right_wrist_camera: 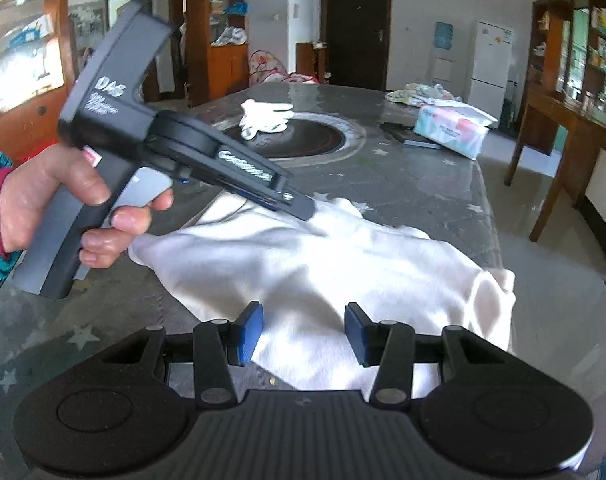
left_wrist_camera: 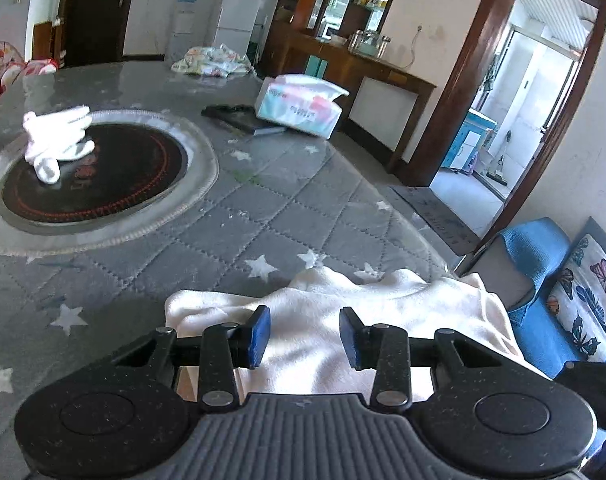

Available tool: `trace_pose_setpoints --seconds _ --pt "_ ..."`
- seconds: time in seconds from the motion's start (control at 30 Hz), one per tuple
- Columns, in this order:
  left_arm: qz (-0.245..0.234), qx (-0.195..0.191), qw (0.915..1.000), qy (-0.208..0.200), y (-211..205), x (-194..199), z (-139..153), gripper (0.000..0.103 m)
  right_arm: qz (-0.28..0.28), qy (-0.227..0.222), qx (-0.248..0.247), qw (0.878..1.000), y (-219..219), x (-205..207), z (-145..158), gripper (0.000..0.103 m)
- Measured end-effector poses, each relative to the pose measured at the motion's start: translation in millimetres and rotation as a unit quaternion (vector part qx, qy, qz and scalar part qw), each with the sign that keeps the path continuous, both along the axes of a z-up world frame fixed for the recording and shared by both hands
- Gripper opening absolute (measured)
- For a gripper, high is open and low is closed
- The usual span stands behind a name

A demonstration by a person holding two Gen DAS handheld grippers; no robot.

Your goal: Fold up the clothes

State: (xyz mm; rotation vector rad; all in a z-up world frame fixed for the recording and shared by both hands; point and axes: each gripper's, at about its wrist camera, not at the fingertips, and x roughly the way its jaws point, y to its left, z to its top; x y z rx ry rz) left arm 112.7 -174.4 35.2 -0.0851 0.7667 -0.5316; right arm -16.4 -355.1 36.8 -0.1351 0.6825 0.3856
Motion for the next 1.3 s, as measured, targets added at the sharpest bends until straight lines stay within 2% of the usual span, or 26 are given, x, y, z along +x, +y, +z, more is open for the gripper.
trace_pose_setpoints --seconds 0.2,0.4,0.5,0.67,0.9,1.07,1.3 --pt "-0.037 0.004 0.9988 -0.03 6 -43 15 0.04 -0.039 -0.001 0.024 0.999 -24 -12 6 0.046" --pt "-0.045 0.022 0.9986 -0.014 15 -71 1 0.039 -0.072 0.018 0.033 0.997 -46 -20 2 0.046" --pt "-0.038 0.023 0.9989 -0.013 21 -73 -2 0.038 -0.079 0.027 0.03 0.996 -52 -22 3 0.046" --pt "-0.029 0.013 0.9994 -0.015 28 -78 5 0.038 -0.082 0.014 0.023 0.996 -51 -24 11 0.046" --pt "-0.021 0.016 0.9996 -0.008 35 -82 -2 0.038 -0.089 0.026 0.018 0.995 -42 -19 -1 0.046" --pt "-0.022 0.018 0.9992 -0.027 41 -94 8 0.038 -0.087 0.017 0.016 0.996 -36 -22 3 0.047" --pt "-0.012 0.009 0.9999 -0.003 50 -93 -1 0.038 -0.094 0.017 0.017 0.995 -25 -17 -7 0.049"
